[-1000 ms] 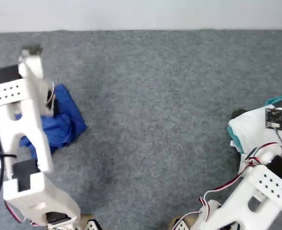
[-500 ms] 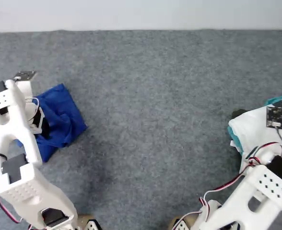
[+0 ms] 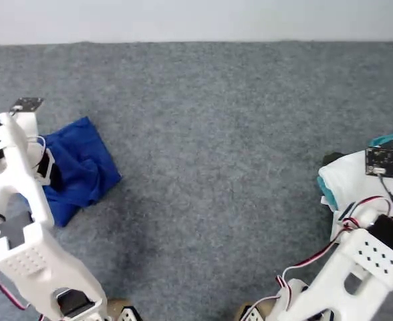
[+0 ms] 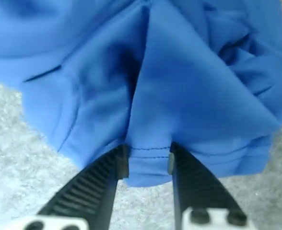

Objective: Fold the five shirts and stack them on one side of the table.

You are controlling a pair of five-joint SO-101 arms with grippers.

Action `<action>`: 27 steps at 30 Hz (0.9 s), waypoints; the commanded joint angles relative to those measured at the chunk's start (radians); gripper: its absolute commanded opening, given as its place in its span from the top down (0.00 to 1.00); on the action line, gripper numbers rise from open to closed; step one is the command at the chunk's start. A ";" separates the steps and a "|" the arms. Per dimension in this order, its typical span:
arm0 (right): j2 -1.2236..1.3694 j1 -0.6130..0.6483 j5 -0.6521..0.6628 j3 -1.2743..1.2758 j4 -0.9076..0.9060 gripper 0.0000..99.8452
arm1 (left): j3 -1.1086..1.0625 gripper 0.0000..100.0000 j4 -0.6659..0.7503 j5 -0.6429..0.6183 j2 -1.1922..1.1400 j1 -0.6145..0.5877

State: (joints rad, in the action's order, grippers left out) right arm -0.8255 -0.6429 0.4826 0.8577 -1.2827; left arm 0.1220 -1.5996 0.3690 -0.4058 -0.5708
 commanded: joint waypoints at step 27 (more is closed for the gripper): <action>-0.015 0.012 0.008 0.003 0.010 0.71 | 0.426 0.99 -0.157 -0.210 -0.054 0.261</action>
State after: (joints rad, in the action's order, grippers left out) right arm -0.8255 -0.6429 0.4826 0.8638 -1.2827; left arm 0.3936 -1.7238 0.2401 -0.4856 -0.3682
